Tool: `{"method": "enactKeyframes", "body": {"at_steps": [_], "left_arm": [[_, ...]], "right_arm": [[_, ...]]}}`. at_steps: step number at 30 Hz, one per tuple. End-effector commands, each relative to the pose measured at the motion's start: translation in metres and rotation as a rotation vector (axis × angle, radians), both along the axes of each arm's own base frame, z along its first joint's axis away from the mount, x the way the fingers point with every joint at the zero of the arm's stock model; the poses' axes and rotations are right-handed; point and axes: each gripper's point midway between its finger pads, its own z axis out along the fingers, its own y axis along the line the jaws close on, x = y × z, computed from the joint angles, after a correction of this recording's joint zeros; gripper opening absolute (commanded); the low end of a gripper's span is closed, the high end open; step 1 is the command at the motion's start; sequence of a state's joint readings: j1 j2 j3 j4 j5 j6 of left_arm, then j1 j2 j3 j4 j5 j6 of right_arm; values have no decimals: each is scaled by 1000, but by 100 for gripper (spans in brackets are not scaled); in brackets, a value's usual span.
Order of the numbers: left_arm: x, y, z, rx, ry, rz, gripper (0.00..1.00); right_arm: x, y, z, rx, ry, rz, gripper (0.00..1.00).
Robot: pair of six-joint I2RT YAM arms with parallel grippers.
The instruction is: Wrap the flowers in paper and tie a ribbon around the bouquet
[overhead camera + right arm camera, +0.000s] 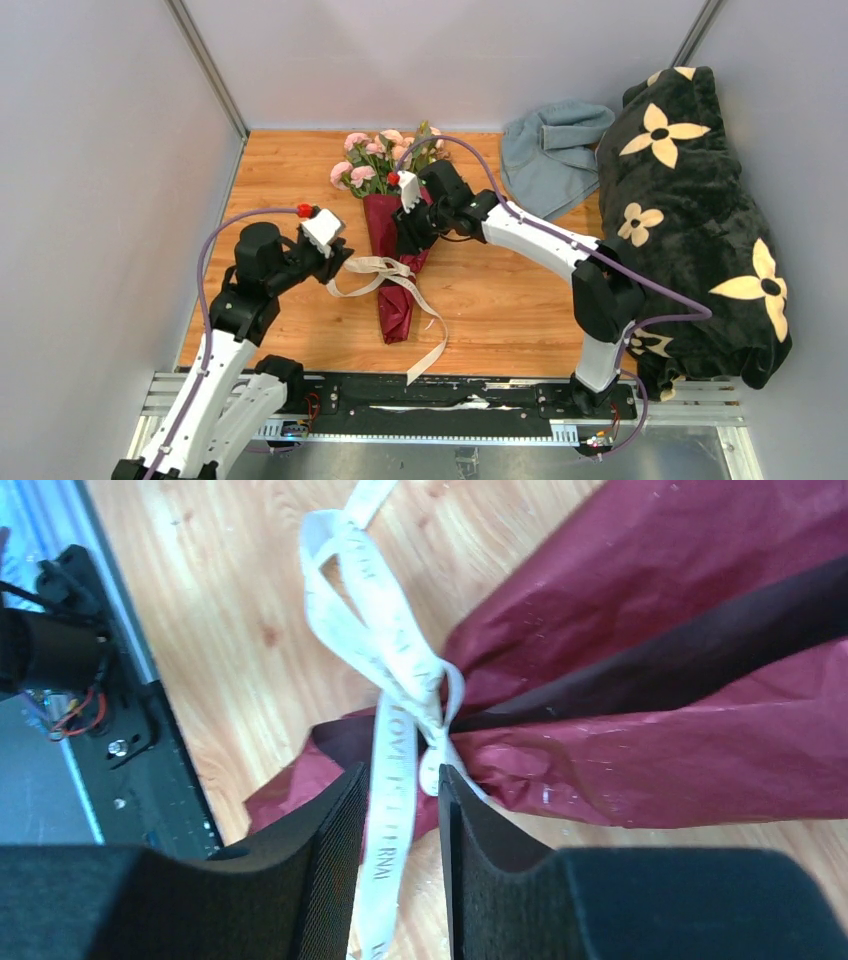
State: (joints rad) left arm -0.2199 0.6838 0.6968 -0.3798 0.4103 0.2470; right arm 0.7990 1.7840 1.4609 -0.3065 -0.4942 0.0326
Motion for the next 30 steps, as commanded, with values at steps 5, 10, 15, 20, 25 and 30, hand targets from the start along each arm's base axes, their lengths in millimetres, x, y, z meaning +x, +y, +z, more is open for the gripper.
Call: {"method": "enactKeyframes", "body": {"at_steps": [5,10,15,20,25,30], "left_arm": [[-37,-69,-50,210,68,-479,37],[-24,-72,-78,381,-13,-580,46],[-4,-72,-93,470,-88,-575,45],[1,-68,-112,551,-104,-589,37],[10,-76,-116,552,-128,-577,31],[14,-79,-116,551,-168,-579,28]], "right_arm": [[5,5,-47,-71,68,87,39],[2,9,-57,-65,92,119,39],[6,11,-67,-76,92,124,37],[5,9,-76,-83,122,133,29],[6,6,-71,-61,135,143,21],[-8,9,-71,-27,223,159,5]]}}
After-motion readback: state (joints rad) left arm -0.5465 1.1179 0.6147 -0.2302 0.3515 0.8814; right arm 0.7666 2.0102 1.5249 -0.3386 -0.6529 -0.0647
